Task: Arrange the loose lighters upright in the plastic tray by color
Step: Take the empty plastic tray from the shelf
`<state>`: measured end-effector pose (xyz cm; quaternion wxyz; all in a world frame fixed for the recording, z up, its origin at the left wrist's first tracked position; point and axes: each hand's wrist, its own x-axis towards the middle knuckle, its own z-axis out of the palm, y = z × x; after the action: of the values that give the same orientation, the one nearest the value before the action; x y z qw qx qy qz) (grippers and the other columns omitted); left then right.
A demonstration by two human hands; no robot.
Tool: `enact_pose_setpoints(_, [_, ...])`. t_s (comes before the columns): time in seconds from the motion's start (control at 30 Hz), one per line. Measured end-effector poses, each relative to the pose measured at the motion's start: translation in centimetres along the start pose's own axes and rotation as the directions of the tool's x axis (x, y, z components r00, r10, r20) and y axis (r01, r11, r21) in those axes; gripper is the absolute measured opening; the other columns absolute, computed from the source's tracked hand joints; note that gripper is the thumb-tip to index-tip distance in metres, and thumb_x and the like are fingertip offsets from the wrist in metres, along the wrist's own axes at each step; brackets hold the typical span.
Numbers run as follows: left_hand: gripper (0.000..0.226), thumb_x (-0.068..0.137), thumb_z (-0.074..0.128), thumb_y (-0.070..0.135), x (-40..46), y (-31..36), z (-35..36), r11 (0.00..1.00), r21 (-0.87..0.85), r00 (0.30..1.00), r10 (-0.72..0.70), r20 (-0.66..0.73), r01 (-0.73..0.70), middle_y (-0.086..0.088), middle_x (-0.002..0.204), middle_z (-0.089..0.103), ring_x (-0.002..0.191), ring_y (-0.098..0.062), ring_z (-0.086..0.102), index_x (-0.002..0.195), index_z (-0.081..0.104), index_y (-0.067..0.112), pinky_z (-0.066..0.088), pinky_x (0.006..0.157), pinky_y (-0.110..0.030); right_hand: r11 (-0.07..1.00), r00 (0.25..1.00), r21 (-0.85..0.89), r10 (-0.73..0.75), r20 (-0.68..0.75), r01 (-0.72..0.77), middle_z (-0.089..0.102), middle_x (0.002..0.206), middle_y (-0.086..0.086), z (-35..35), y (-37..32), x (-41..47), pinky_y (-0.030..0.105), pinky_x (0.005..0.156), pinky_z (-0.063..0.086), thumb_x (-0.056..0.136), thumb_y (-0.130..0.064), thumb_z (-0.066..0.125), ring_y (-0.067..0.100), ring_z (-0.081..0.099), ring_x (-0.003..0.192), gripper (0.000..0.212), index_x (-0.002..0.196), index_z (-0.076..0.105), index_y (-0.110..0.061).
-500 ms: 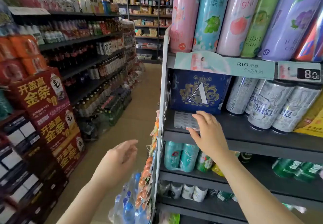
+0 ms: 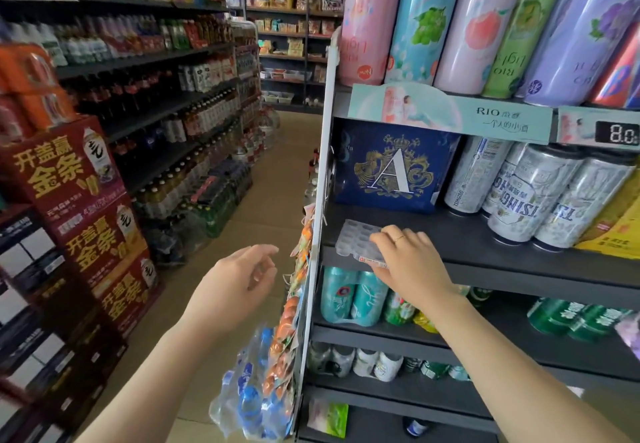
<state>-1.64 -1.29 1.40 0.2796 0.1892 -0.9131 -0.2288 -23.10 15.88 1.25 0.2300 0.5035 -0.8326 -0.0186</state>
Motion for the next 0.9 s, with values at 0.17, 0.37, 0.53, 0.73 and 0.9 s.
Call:
enact_pose_setpoints(0.17, [0.026,0.087,0.052,0.020,-0.9,-1.7,0.7,1.000,-0.023,0.998,0.002,0.059,-0.001,0.010,0.085,0.060,0.075,-0.004,0.055,0.113,0.057,0.022,0.051,0.070,-0.031,0.998,0.980,-0.033,-0.066,-0.188,0.061,0.065,0.087,0.000,-0.2,-3.1,-4.0,0.032,0.065,0.043,0.064,-0.020,0.072,0.023,0.061,0.072,0.037,0.097,0.056,-0.015])
enact_pose_setpoints(0.37, [0.024,0.087,0.053,0.021,-6.4,-5.8,2.2,0.988,-0.012,0.972,-0.146,0.186,0.151,0.011,0.089,0.060,0.072,0.002,0.050,0.111,0.058,0.022,0.045,0.068,-0.024,0.985,0.993,0.156,-0.092,0.070,0.080,0.060,0.063,-0.006,3.6,-8.8,-9.7,0.023,0.039,0.041,0.075,-0.027,0.067,0.014,0.058,0.051,0.014,0.080,0.057,-0.019])
enact_pose_setpoints(0.53, [0.023,0.087,0.050,0.022,-13.4,-9.2,3.1,0.905,0.058,0.875,-0.422,0.238,0.421,0.012,0.084,0.055,0.072,-0.008,0.051,0.108,0.059,0.022,0.045,0.071,-0.027,0.959,0.832,0.281,-0.136,0.537,-0.025,0.064,0.105,0.005,9.0,-11.9,-10.6,0.034,0.065,0.048,0.094,-0.028,0.038,0.026,0.062,0.097,0.021,0.109,0.046,-0.016])
enact_pose_setpoints(0.73, [0.024,0.085,0.052,0.019,-22.5,-11.5,3.7,0.628,0.107,0.618,-0.778,0.114,0.771,0.004,0.086,0.058,0.070,-0.022,0.056,0.108,0.060,0.018,0.047,0.069,-0.029,0.902,0.635,0.407,-0.399,0.662,0.143,0.063,0.107,0.009,13.7,-15.3,-9.1,0.031,0.050,0.030,0.095,-0.024,0.035,0.029,0.059,0.092,0.008,0.095,0.039,-0.017])
enact_pose_setpoints(0.9, [0.026,0.084,0.054,0.020,-31.9,-9.8,3.6,0.263,0.017,0.264,-0.964,-0.018,0.965,0.003,0.083,0.061,0.079,-0.025,0.062,0.109,0.061,0.016,0.044,0.070,-0.026,0.798,0.555,0.475,-0.600,0.576,0.370,0.062,0.110,0.012,15.8,-21.7,-6.1,0.035,0.068,0.045,0.093,-0.019,0.036,0.031,0.059,0.098,0.025,0.115,0.043,-0.012])
